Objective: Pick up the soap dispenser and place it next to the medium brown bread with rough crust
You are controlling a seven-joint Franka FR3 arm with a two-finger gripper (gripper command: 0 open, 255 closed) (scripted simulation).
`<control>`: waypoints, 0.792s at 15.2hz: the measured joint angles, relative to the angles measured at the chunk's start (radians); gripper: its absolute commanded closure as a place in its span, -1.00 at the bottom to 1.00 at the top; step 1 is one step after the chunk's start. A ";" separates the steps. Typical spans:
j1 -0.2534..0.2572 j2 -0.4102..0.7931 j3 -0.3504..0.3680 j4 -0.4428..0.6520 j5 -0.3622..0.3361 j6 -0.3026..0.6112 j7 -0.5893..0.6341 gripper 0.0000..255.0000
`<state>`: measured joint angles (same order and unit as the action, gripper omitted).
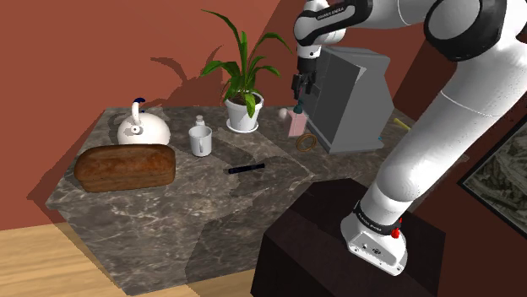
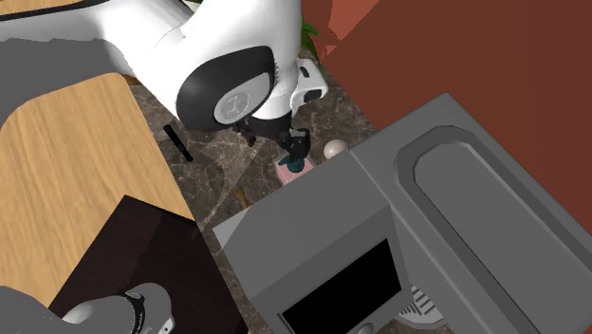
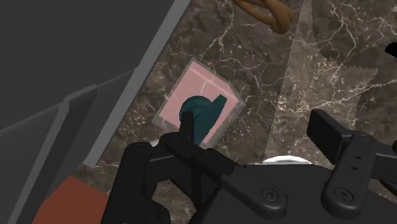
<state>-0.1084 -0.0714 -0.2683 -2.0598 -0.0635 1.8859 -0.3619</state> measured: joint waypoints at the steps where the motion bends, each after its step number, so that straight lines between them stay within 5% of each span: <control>1: -0.007 0.046 -0.010 0.033 0.016 0.011 -0.020 -1.00; 5: -0.034 0.170 -0.034 0.142 0.065 0.015 -0.080 -1.00; 12: -0.038 0.204 -0.035 0.090 0.077 0.099 -0.091 -1.00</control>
<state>-0.1467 0.1326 -0.3035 -1.9699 0.0136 1.9849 -0.4525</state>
